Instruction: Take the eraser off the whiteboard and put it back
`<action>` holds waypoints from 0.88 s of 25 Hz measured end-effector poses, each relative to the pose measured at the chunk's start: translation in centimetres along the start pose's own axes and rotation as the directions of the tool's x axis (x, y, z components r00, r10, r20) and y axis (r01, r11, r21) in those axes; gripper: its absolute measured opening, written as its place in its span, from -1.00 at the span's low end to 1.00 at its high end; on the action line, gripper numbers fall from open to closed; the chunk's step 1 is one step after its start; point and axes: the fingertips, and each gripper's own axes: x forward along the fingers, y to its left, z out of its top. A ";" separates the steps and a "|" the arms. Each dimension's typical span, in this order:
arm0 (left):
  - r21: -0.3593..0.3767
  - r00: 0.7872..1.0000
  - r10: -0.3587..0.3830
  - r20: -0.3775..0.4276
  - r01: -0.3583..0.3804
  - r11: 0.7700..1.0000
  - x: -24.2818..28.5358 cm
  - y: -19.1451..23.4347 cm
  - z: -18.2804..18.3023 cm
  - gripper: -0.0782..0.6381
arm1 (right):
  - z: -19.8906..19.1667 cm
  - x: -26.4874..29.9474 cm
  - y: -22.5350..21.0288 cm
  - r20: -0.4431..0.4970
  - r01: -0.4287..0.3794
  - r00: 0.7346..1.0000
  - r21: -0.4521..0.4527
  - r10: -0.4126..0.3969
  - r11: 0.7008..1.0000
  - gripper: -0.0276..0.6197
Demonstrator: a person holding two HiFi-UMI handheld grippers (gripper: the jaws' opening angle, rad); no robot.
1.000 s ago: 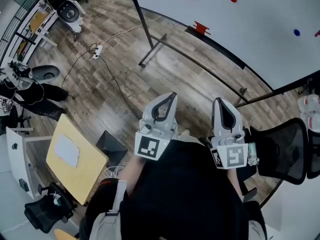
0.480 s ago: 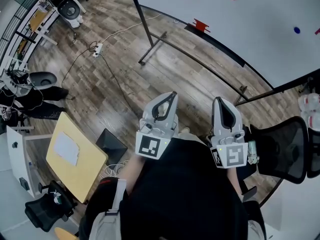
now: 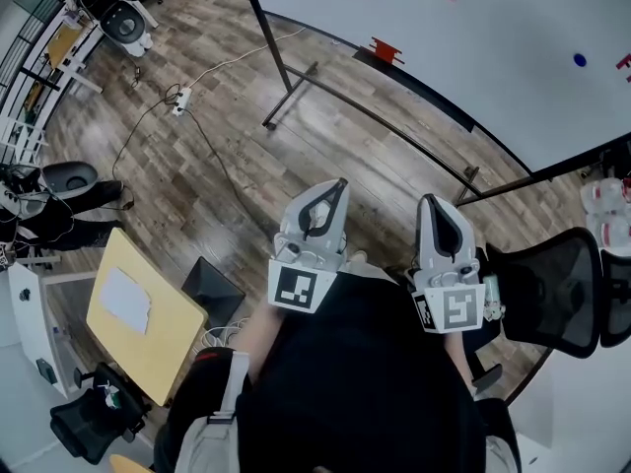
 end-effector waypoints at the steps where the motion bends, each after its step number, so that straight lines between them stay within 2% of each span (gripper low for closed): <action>1: -0.003 1.000 0.000 -0.002 0.000 1.000 0.2 0.1 -0.1 -0.77 | -0.1 0.2 -0.2 -0.004 0.003 1.000 0.002 -0.003 1.000 -0.91; 8: -0.003 1.000 -0.003 -0.015 0.003 1.000 2.2 1.5 -1.1 -0.77 | -0.4 2.3 -1.2 0.014 0.007 1.000 0.027 -0.008 1.000 -0.91; 22: -0.036 1.000 0.018 -0.009 -0.019 0.999 9.5 8.0 -3.7 -0.77 | -1.5 11.2 -4.0 -0.031 -0.003 1.000 0.013 0.003 1.000 -0.91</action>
